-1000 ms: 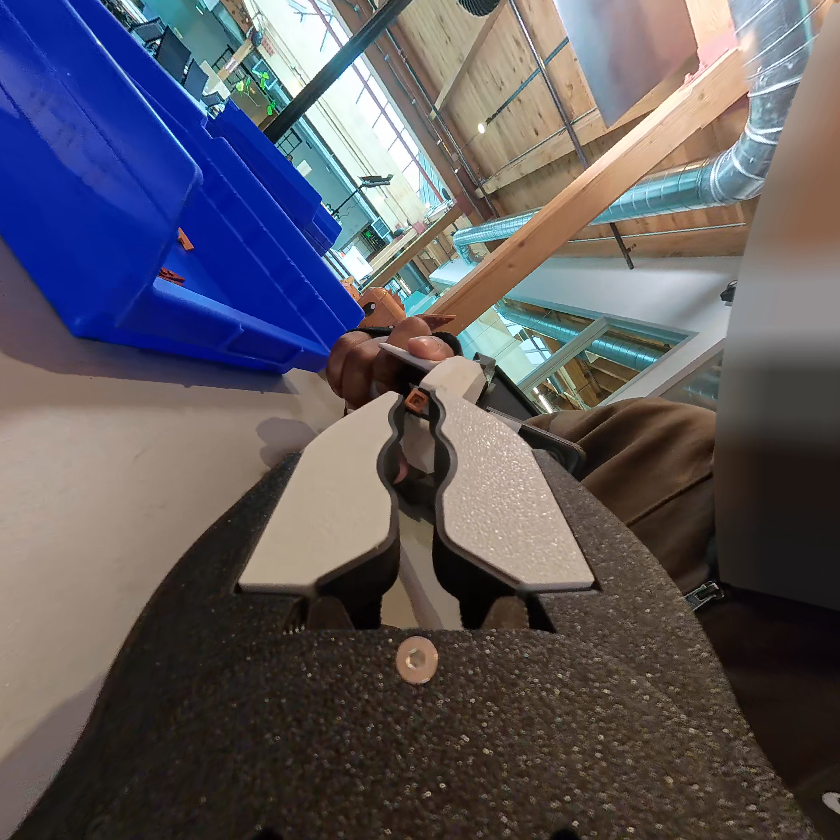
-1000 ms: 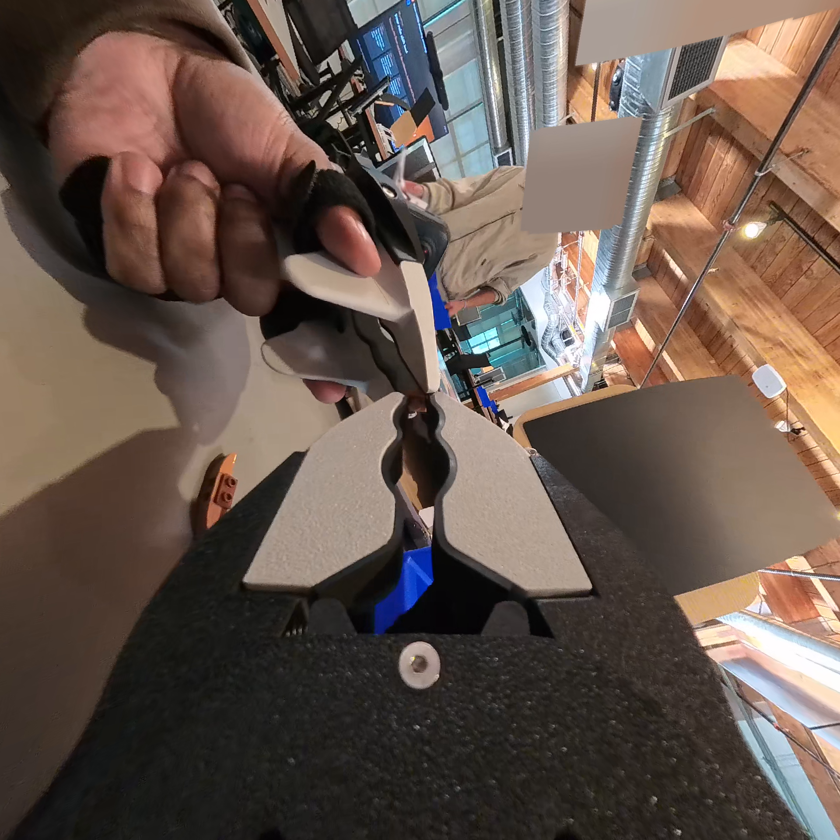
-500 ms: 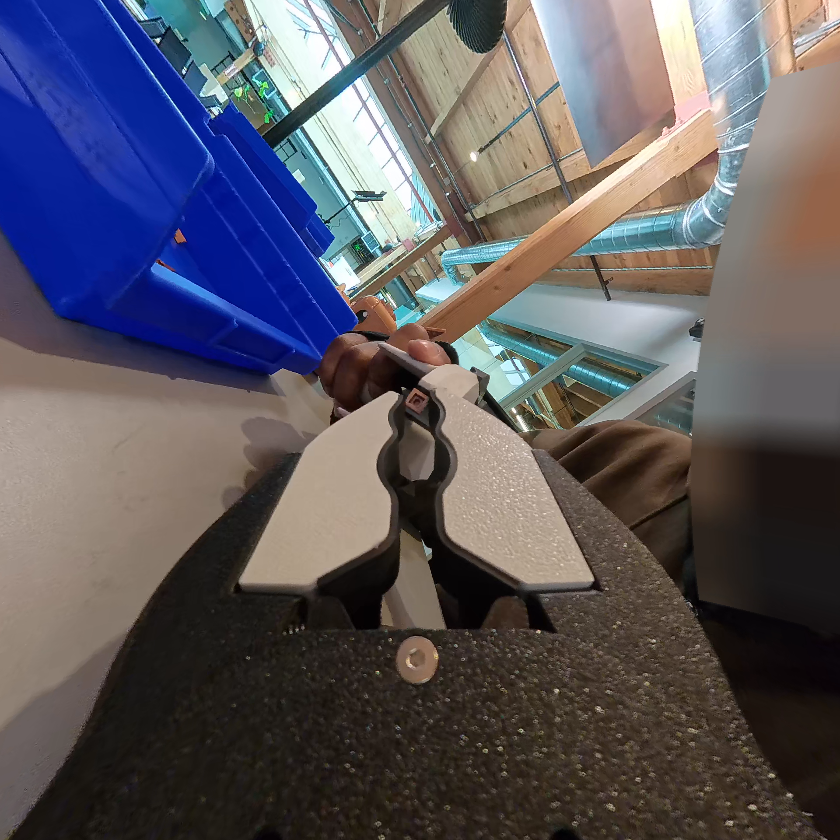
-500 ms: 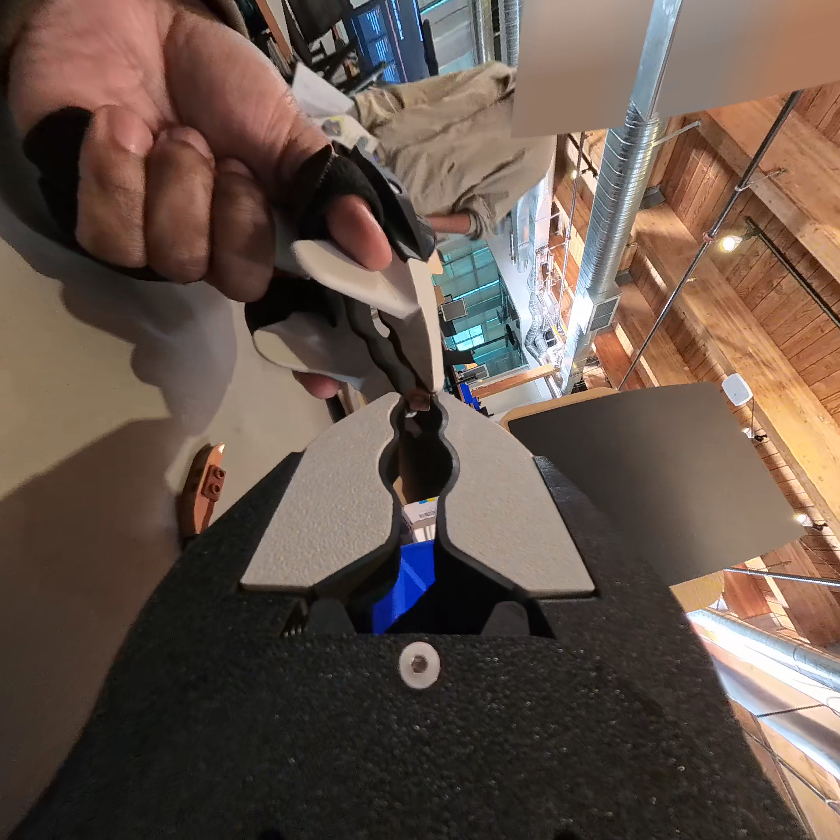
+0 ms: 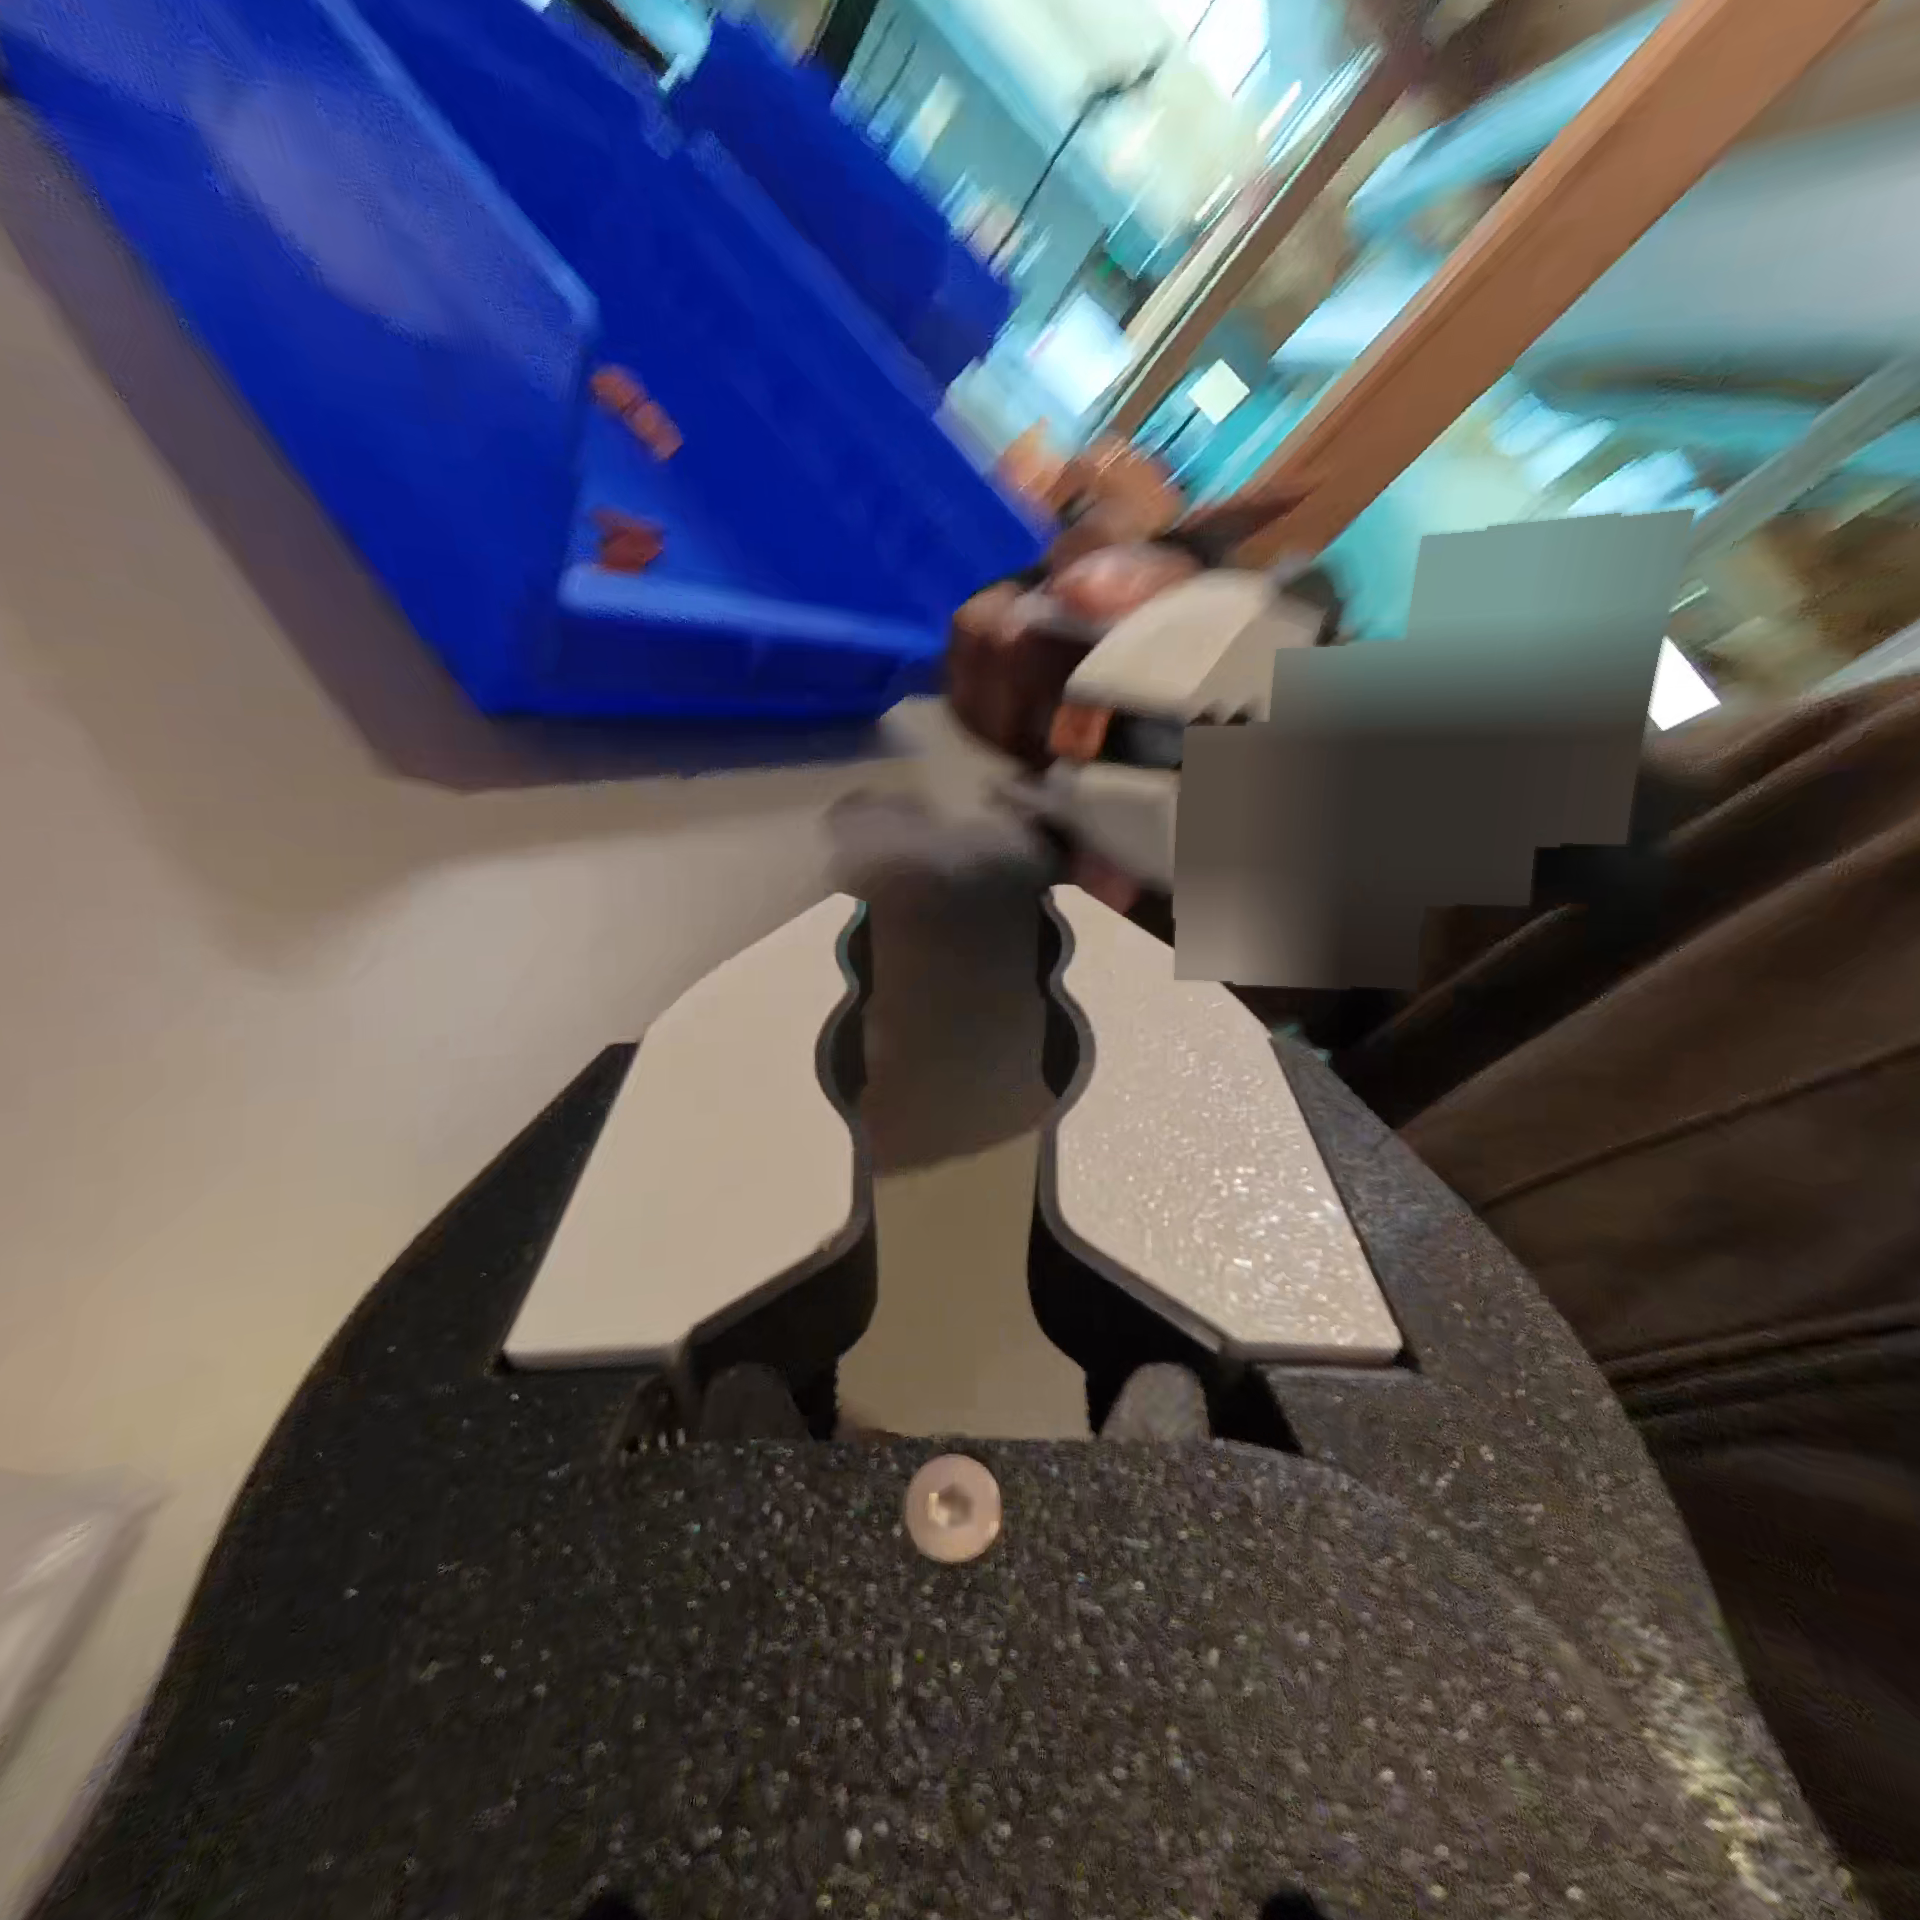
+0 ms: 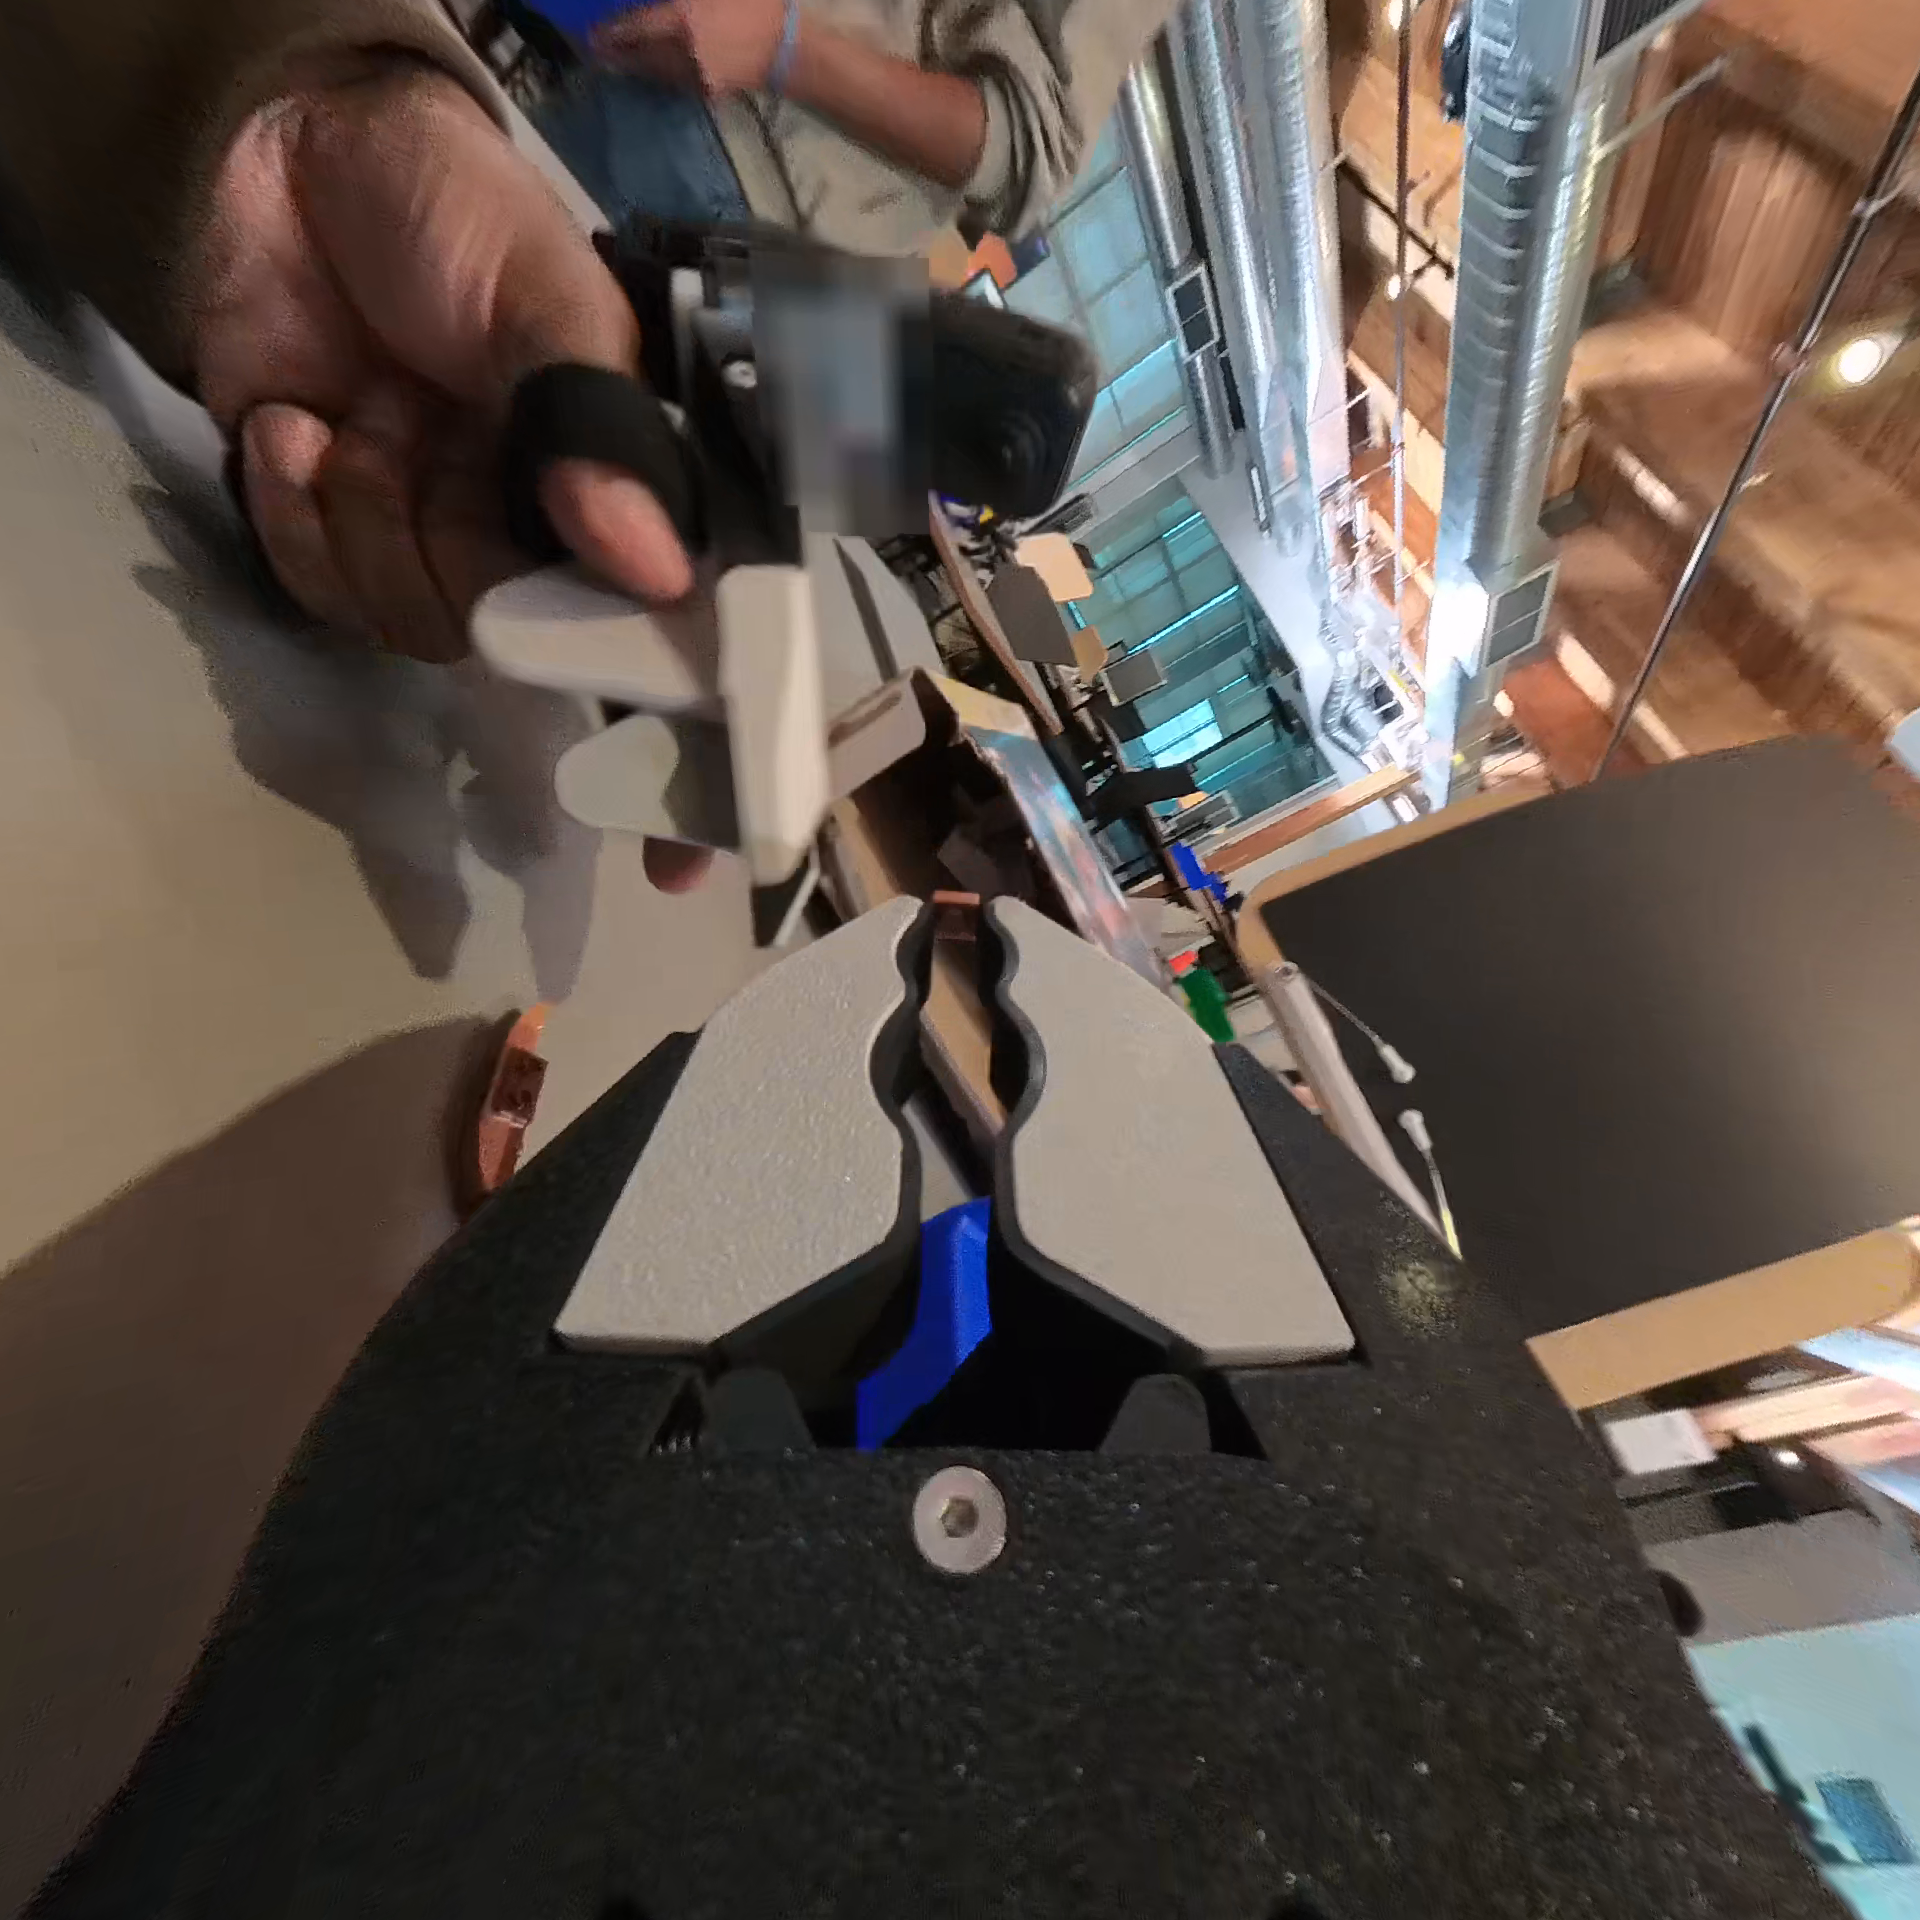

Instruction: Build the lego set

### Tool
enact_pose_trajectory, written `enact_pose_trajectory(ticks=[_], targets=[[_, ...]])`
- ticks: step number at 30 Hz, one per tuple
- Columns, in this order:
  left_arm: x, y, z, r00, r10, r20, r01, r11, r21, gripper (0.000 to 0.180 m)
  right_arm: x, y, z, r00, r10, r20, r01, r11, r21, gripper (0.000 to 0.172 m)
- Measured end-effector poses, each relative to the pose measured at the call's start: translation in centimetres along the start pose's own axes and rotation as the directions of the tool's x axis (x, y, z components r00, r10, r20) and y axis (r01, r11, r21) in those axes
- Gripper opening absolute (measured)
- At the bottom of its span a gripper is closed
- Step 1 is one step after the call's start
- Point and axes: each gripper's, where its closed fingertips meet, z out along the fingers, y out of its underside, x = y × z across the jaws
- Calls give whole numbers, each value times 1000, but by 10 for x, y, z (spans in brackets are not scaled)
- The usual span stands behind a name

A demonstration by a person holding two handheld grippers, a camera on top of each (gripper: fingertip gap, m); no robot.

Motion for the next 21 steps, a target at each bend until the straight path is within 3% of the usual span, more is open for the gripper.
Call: enact_pose_trajectory(ticks=[3, 8, 14, 17, 19, 21], targets=[[-30, 26, -6, 954, 208, 216, -152, 957, -247, 30, 1, 6, -1, 997, 65, 39, -64, 998, -3, 7], [-38, 55, -1, 893, 395, 217, -260, 845, -468, 29, -21, 14, 1, 977, 110, 183, -104, 994, -40, 7], [-46, 64, 3, 792, 586, 173, -395, 707, -587, 15, -55, 32, -1, 865, 302, 400, -239, 950, -199, 8], [-39, 66, 9, 767, 636, 84, -477, 652, -589, 6, -64, 43, -4, 798, 413, 439, -294, 902, -315, 8], [-38, 63, 11, 701, 711, 52, -560, 593, -578, 6, -69, 45, -8, 738, 494, 460, -343, 861, -375, 7], [-37, 62, 10, 585, 811, -4, -664, 475, -578, 6, -71, 47, -10, 702, 544, 459, -372, 830, -415, 7]])
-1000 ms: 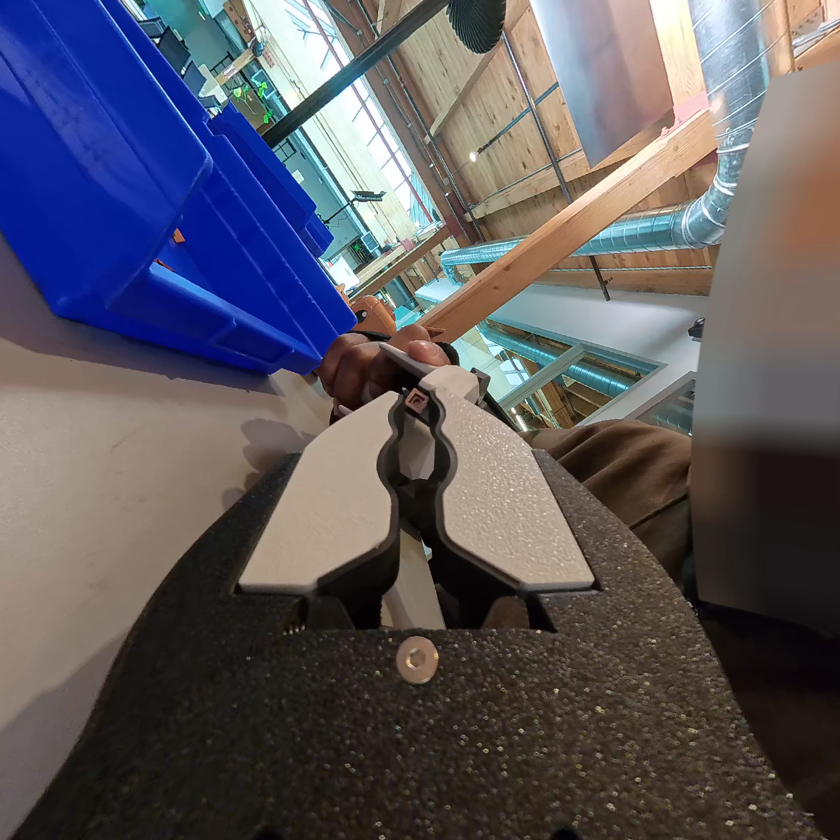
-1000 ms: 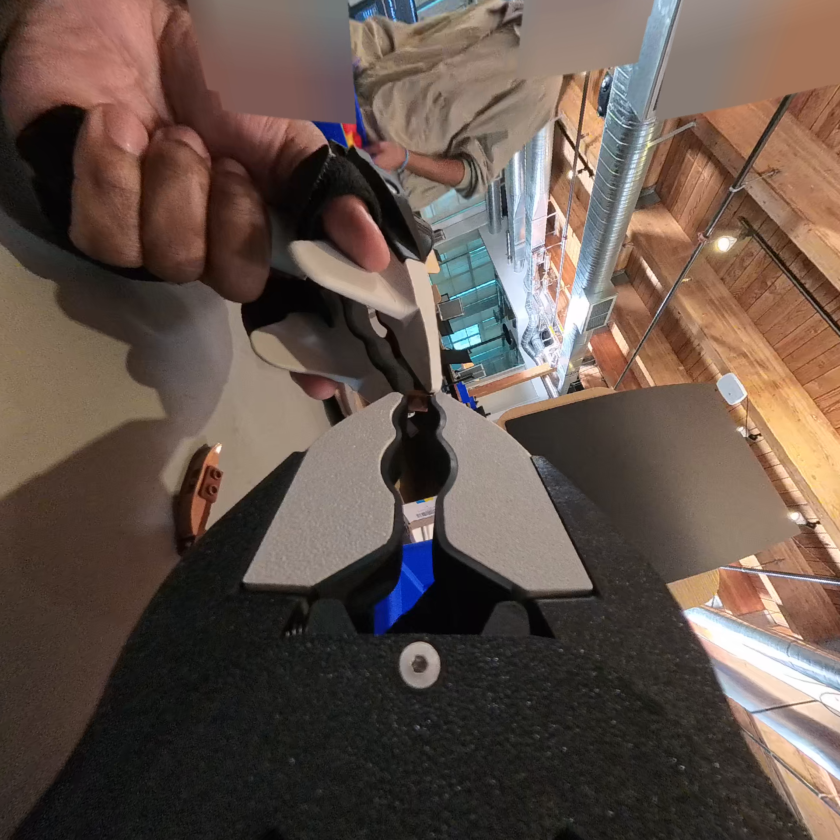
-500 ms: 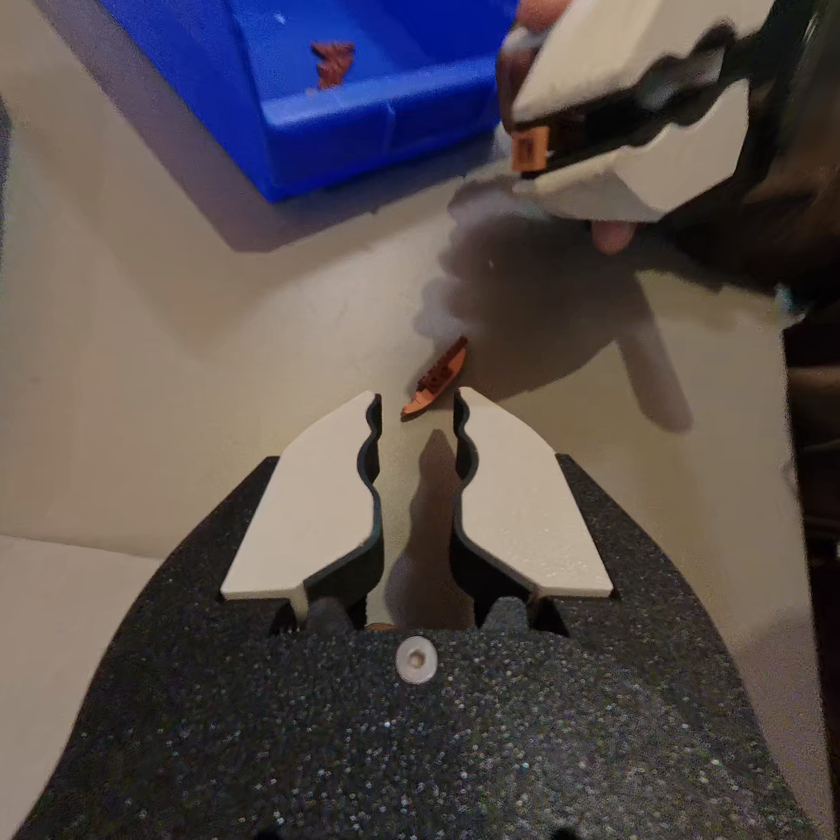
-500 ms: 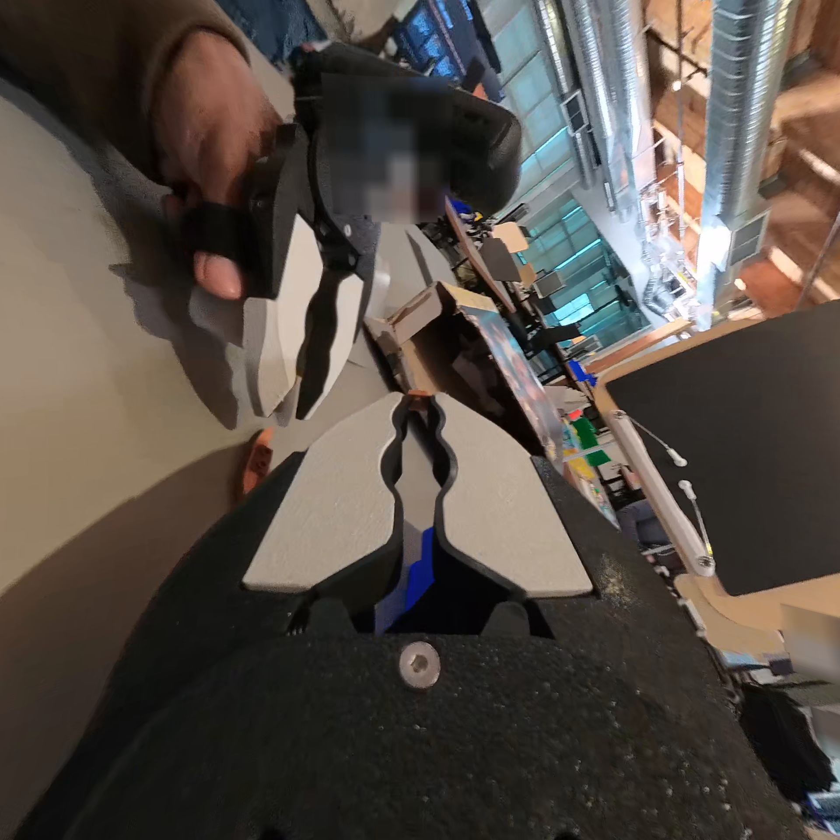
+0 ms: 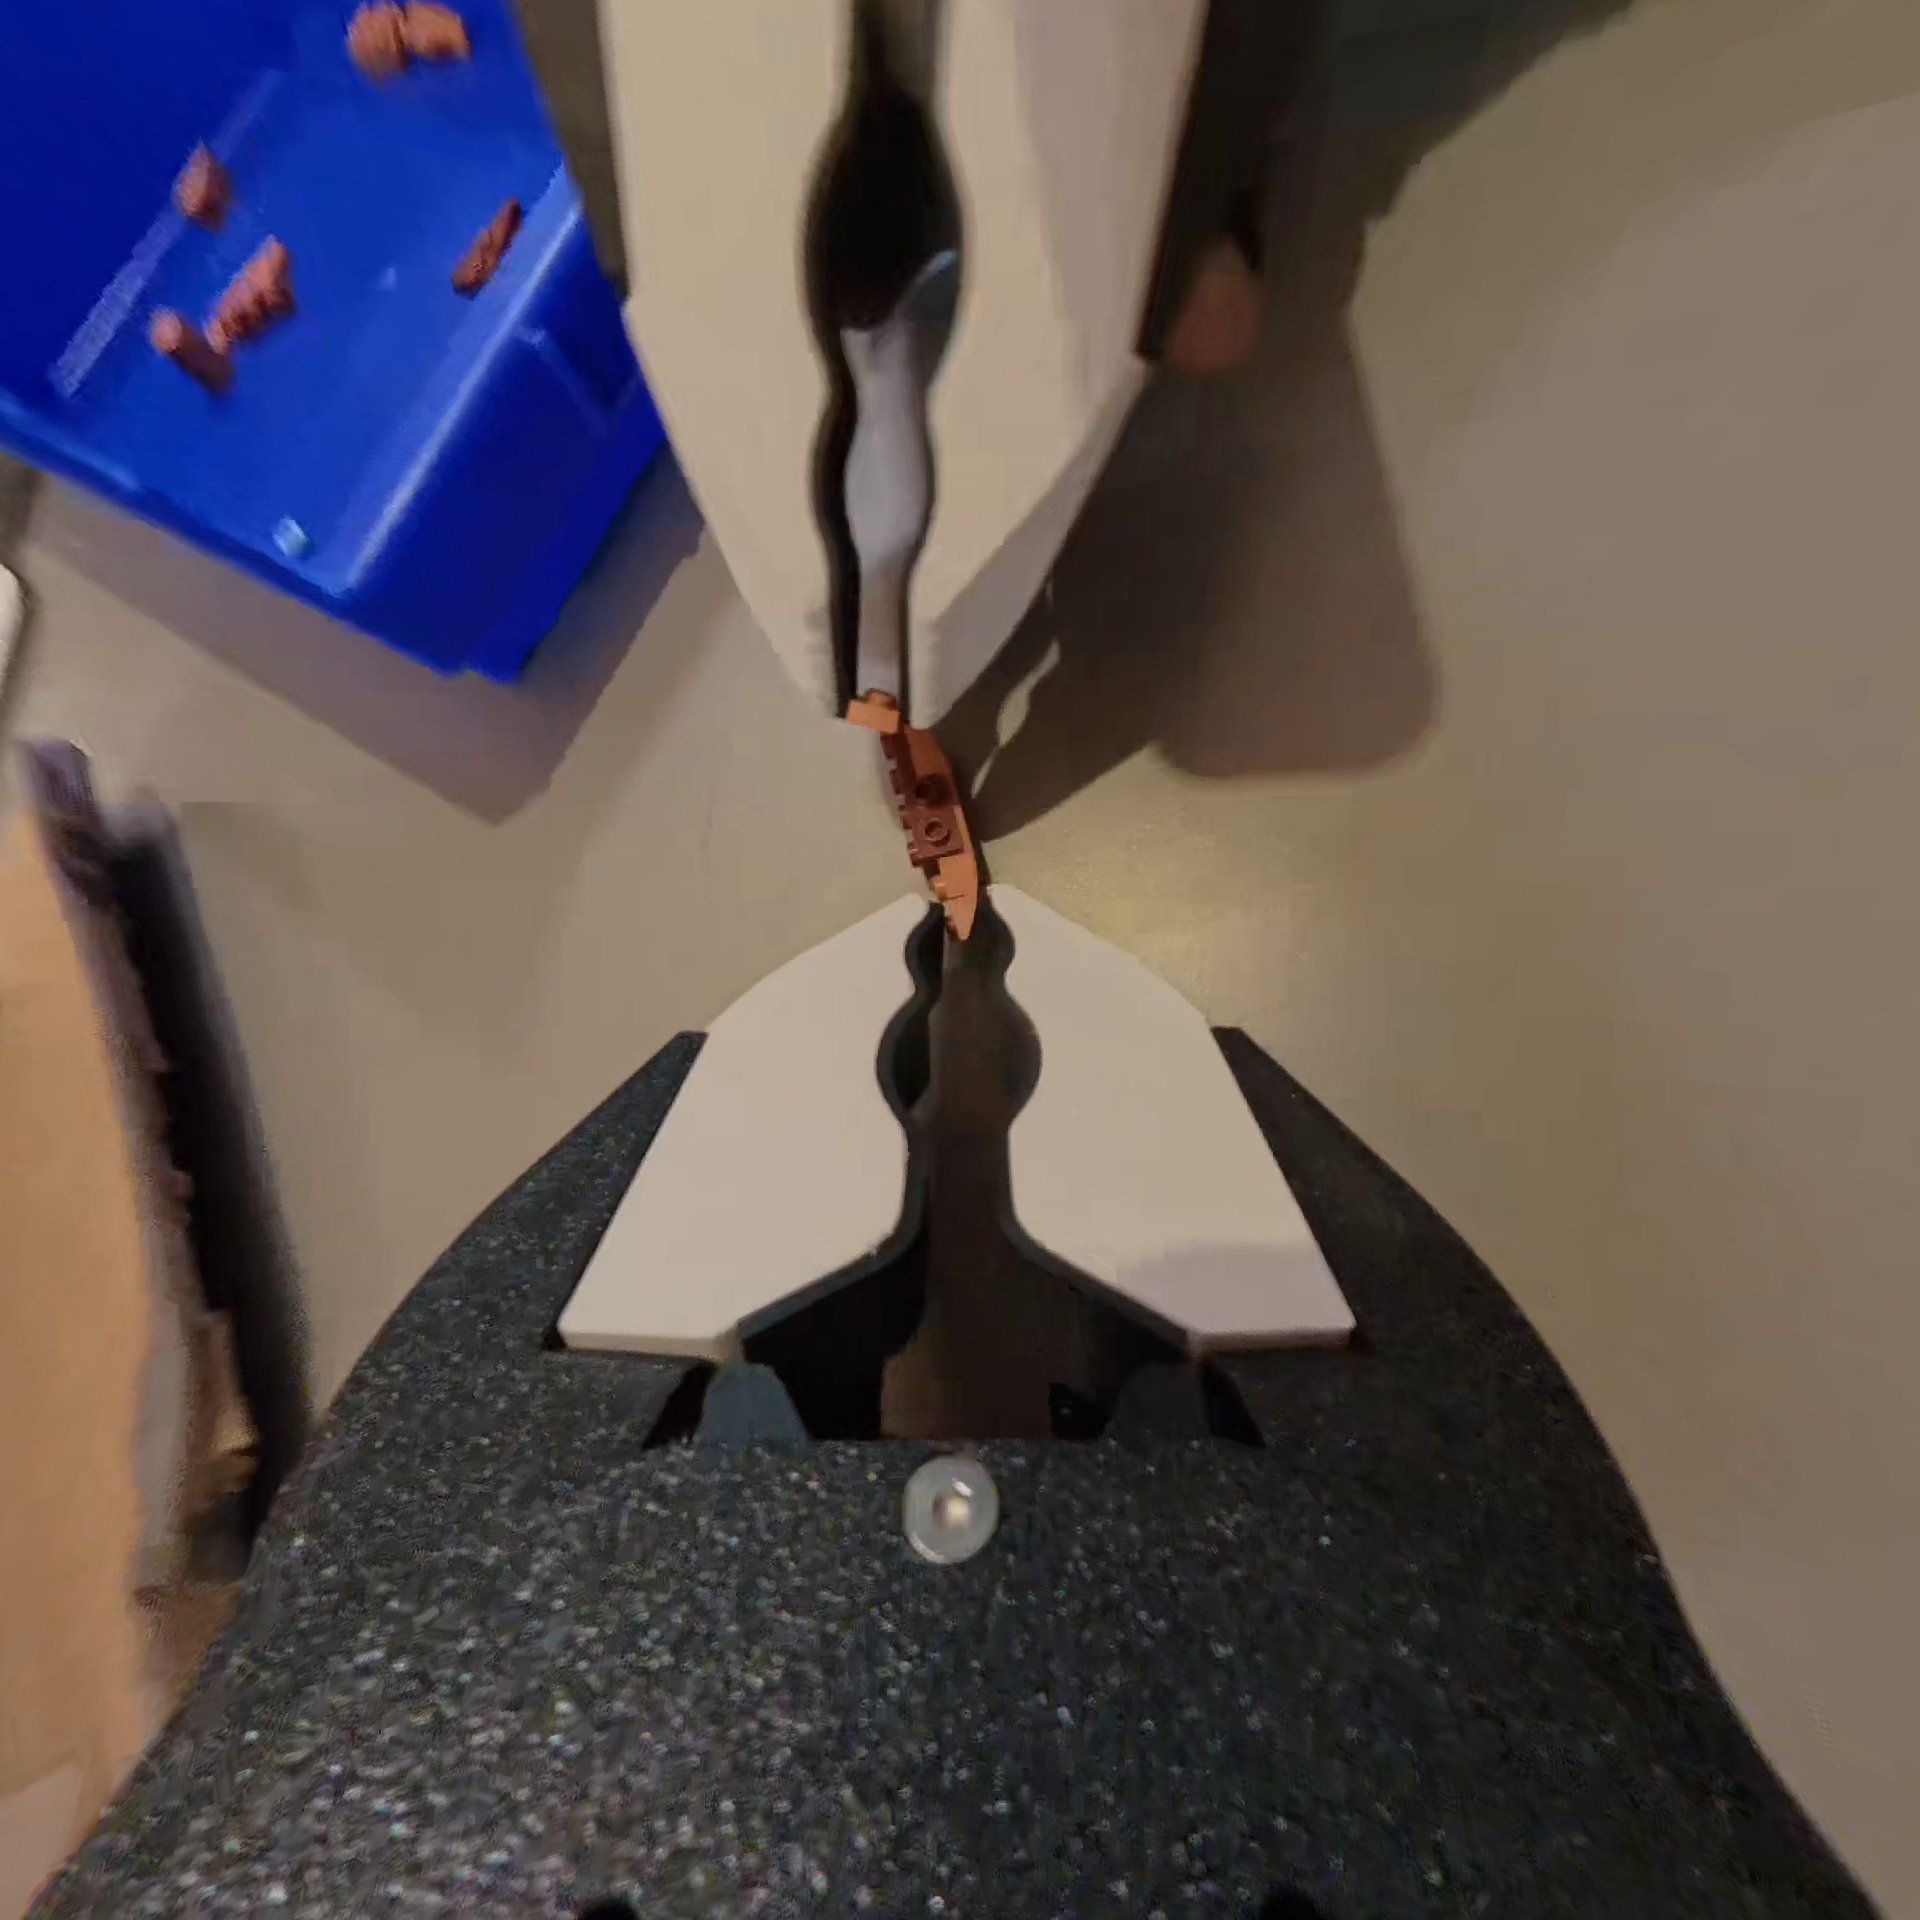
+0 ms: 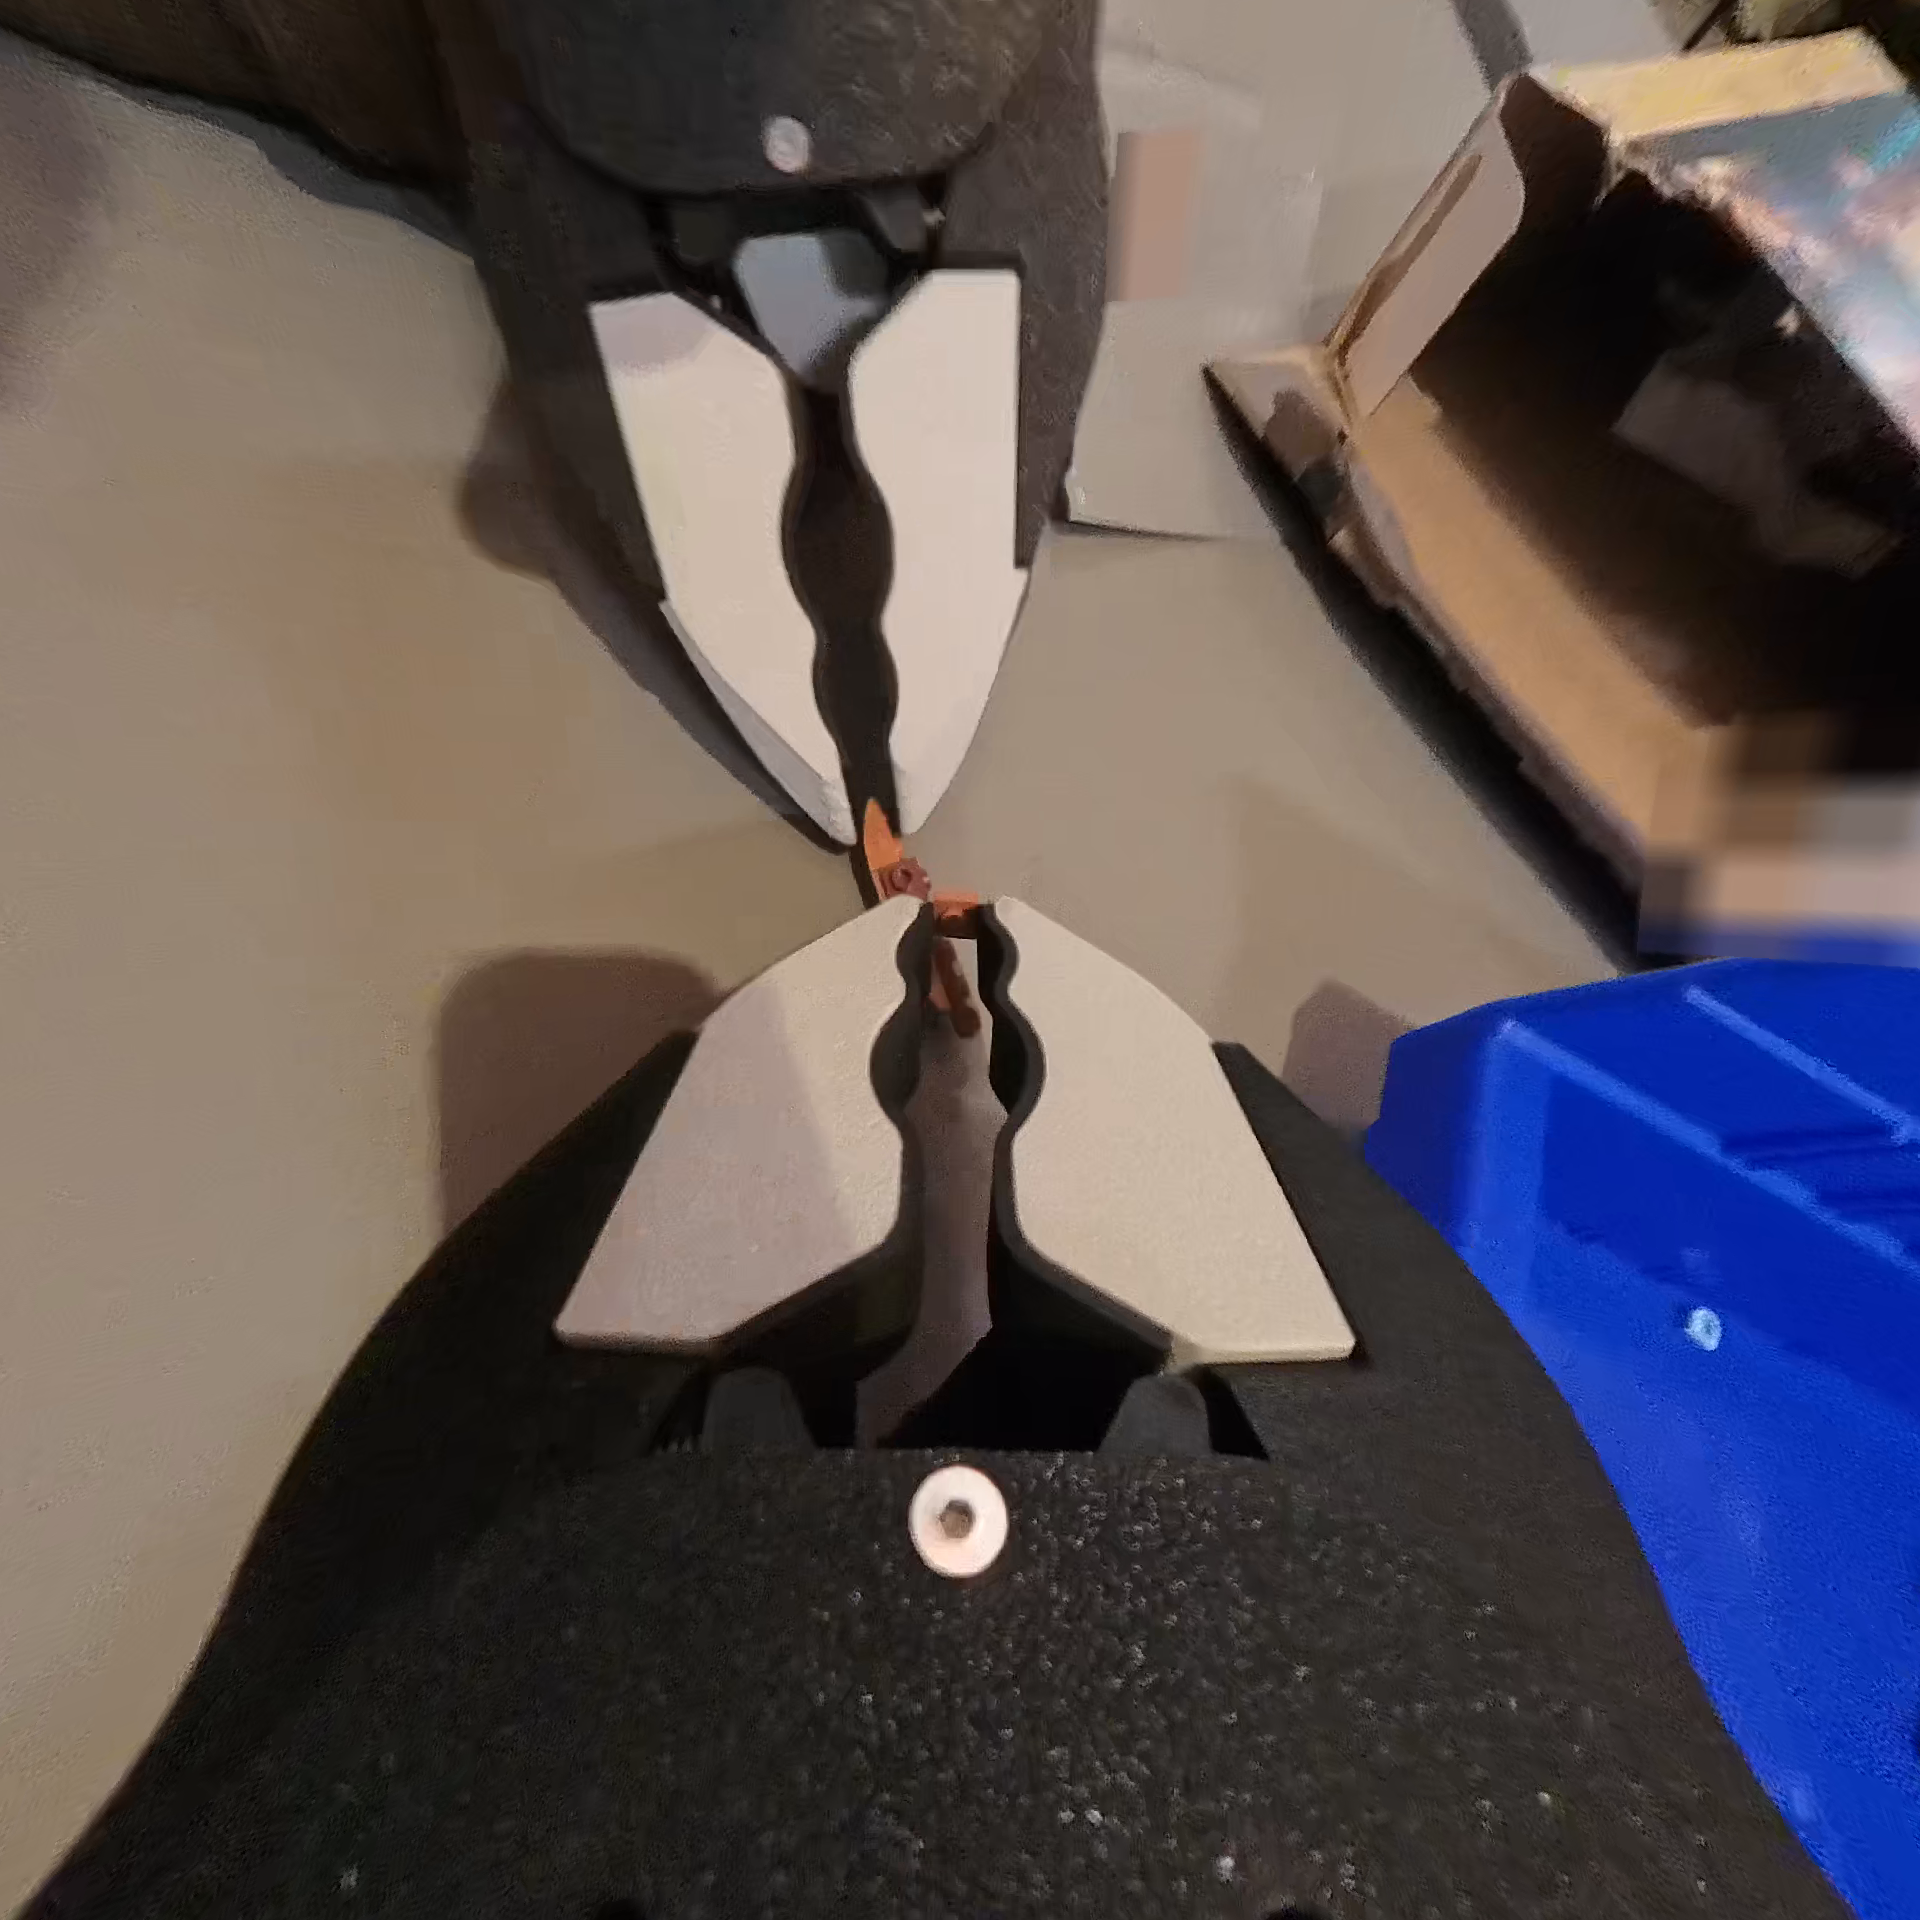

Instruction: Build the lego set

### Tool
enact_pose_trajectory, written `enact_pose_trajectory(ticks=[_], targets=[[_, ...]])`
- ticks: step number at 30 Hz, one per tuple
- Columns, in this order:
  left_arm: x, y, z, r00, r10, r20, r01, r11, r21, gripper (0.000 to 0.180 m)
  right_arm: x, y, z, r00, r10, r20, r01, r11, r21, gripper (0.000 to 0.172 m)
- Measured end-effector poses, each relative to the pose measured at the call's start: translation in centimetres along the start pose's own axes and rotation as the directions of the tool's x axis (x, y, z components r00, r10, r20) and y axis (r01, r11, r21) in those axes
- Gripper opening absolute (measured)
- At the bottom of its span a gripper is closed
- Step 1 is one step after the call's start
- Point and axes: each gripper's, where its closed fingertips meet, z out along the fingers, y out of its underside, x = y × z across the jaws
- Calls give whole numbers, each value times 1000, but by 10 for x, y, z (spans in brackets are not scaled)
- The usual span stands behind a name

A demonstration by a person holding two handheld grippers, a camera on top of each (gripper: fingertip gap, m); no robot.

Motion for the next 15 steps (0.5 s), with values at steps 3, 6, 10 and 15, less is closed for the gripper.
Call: enact_pose_trajectory(ticks=[3, 6, 10, 15], targets=[[-1, 1, -1, 969, 235, 72, -233, 972, -35, 6, 0, 2, -1, 998, 56, 24, -56, 998, -2, 7], [-2, -1, -3, 872, 468, 147, -463, 884, -67, 6, -4, -1, -3, 995, 76, 60, -78, 997, 17, 7], [-3, -9, -9, 703, 666, 249, -670, 738, -81, 6, -10, 4, 0, 993, 82, 86, -81, 997, -14, 7], [-2, -11, -18, 806, 551, 216, -567, 823, 19, 20, -13, 7, 3, 991, 87, 97, -85, 996, -32, 7]])
